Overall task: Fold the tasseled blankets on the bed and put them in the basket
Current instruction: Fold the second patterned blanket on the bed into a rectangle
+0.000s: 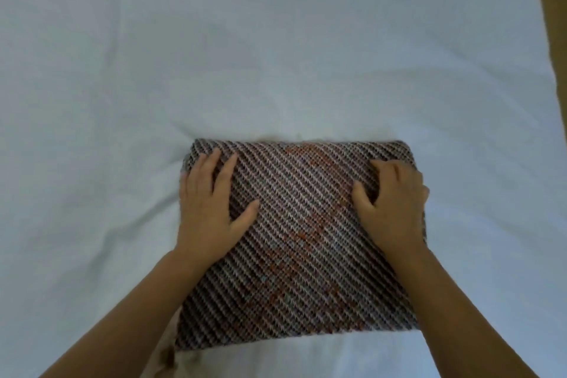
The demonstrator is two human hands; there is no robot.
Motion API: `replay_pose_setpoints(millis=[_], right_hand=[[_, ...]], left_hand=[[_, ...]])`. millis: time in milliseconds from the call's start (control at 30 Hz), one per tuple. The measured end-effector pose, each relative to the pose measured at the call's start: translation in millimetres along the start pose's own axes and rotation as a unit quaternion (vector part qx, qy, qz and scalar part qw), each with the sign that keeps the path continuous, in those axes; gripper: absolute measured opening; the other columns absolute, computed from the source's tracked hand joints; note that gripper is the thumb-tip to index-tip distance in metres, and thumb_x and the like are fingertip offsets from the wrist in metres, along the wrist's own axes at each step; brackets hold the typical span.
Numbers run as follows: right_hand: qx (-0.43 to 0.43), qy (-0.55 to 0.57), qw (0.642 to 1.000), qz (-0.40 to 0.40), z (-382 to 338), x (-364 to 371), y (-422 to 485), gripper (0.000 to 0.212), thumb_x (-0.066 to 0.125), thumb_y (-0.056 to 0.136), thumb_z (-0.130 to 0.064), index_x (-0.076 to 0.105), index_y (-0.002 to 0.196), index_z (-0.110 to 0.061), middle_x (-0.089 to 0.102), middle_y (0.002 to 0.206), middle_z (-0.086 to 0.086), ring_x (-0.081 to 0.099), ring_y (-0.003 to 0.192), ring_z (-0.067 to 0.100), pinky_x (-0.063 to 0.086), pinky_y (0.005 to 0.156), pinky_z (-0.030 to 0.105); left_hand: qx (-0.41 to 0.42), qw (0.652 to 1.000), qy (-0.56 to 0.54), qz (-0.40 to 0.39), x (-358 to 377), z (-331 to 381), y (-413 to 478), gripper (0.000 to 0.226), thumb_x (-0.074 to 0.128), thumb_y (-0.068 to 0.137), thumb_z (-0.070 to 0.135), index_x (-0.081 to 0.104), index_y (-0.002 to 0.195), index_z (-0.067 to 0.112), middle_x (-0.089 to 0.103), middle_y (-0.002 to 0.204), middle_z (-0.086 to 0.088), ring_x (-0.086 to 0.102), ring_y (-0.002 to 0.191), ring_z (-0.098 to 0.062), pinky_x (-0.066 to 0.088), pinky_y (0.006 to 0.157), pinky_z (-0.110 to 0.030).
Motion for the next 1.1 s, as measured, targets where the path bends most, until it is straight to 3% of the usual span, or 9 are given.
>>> replay_pose_setpoints(millis=[167, 333, 433, 533, 700, 833, 967, 1033, 1100], right_hand=[[0.148, 0.088, 0.985, 0.002, 21, -15, 8, 0.067, 0.065, 0.078, -0.046, 0.040, 0.130, -0.012, 0.044, 0.128, 0.012, 0.041, 0.119, 0.030, 0.037, 0.097, 0.046], [0.244, 0.195, 0.949, -0.053, 18, -18, 21, 0.061, 0.065, 0.071, -0.059, 0.054, 0.108, -0.011, 0.059, 0.100, 0.003, 0.059, 0.095, 0.027, 0.049, 0.083, 0.038], [0.290, 0.299, 0.898, -0.140, 22, -24, 34, 0.058, 0.067, 0.067, -0.062, 0.062, 0.095, -0.011, 0.063, 0.094, 0.003, 0.061, 0.084, 0.023, 0.051, 0.083, 0.040], [0.321, 0.371, 0.849, -0.196, 26, -28, 44, 0.055, 0.069, 0.076, -0.046, 0.060, 0.113, -0.005, 0.061, 0.102, 0.008, 0.060, 0.088, 0.024, 0.049, 0.087, 0.039], [0.249, 0.401, 0.874, -0.113, 32, -30, 44, 0.033, 0.058, 0.089, -0.035, 0.061, 0.113, -0.013, 0.061, 0.097, -0.004, 0.057, 0.085, 0.010, 0.045, 0.083, 0.032], [0.244, 0.371, 0.895, -0.047, 38, -20, 47, 0.033, 0.050, 0.094, -0.033, 0.060, 0.112, -0.008, 0.061, 0.108, 0.005, 0.056, 0.097, 0.020, 0.043, 0.085, 0.032], [0.130, 0.108, 0.985, 0.044, 16, -12, 46, 0.046, 0.047, 0.093, -0.034, 0.045, 0.129, -0.005, 0.046, 0.131, 0.019, 0.042, 0.121, 0.034, 0.033, 0.101, 0.041], [0.040, 0.060, 0.995, 0.071, -9, -9, 36, 0.058, 0.044, 0.092, -0.036, 0.032, 0.140, -0.006, 0.033, 0.145, 0.022, 0.028, 0.135, 0.037, 0.019, 0.111, 0.047], [-0.117, 0.007, 0.993, 0.026, -44, 7, 15, 0.059, 0.032, 0.094, -0.039, 0.026, 0.144, -0.008, 0.025, 0.152, 0.017, 0.016, 0.142, 0.031, 0.006, 0.114, 0.047]], left_hand=[[-0.203, 0.968, -0.145, -0.005, -11, -4, 3, 0.104, 0.064, 0.067, 0.066, 0.015, 0.146, 0.021, 0.026, 0.150, -0.006, 0.027, 0.137, -0.024, 0.027, 0.112, -0.043], [-0.325, 0.927, -0.183, 0.045, -25, -5, 16, 0.067, 0.068, 0.060, 0.068, 0.053, 0.099, 0.016, 0.060, 0.102, -0.004, 0.060, 0.092, -0.023, 0.044, 0.071, -0.030], [-0.335, 0.937, -0.089, 0.044, -35, -4, 24, 0.070, 0.059, 0.062, 0.075, 0.050, 0.093, 0.012, 0.055, 0.093, -0.005, 0.055, 0.084, -0.025, 0.043, 0.068, -0.034], [-0.334, 0.942, -0.045, 0.004, -42, -3, 29, 0.064, 0.053, 0.069, 0.075, 0.048, 0.078, 0.012, 0.049, 0.073, 0.000, 0.052, 0.073, -0.023, 0.038, 0.059, -0.031], [-0.232, 0.961, -0.065, 0.138, -52, -1, 43, 0.043, 0.051, 0.087, 0.048, 0.035, 0.059, 0.019, 0.040, 0.059, 0.006, 0.039, 0.056, -0.015, 0.026, 0.050, -0.029], [-0.245, 0.954, -0.055, 0.166, -35, -8, 46, 0.036, 0.044, 0.094, 0.042, 0.042, 0.078, 0.010, 0.047, 0.074, -0.003, 0.043, 0.071, -0.022, 0.028, 0.063, -0.032], [-0.255, 0.957, 0.021, 0.140, -24, 14, 52, 0.046, 0.042, 0.095, 0.037, 0.040, 0.127, 0.005, 0.042, 0.131, -0.019, 0.042, 0.117, -0.034, 0.036, 0.091, -0.043], [-0.183, 0.971, 0.075, 0.134, -18, 39, 50, 0.060, 0.035, 0.094, 0.041, 0.022, 0.144, 0.011, 0.022, 0.152, -0.016, 0.021, 0.138, -0.034, 0.017, 0.110, -0.050], [-0.062, 0.987, 0.130, 0.073, 4, 68, 34, 0.061, 0.018, 0.094, 0.046, 0.008, 0.147, 0.019, 0.003, 0.156, -0.002, 0.001, 0.144, -0.026, -0.001, 0.111, -0.050]])
Point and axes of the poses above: each hand's wrist, its own y-axis towards the middle knuckle, its own x-axis out of the palm, z = x × y, the point moved 2 cm from there along y, towards the middle knuckle
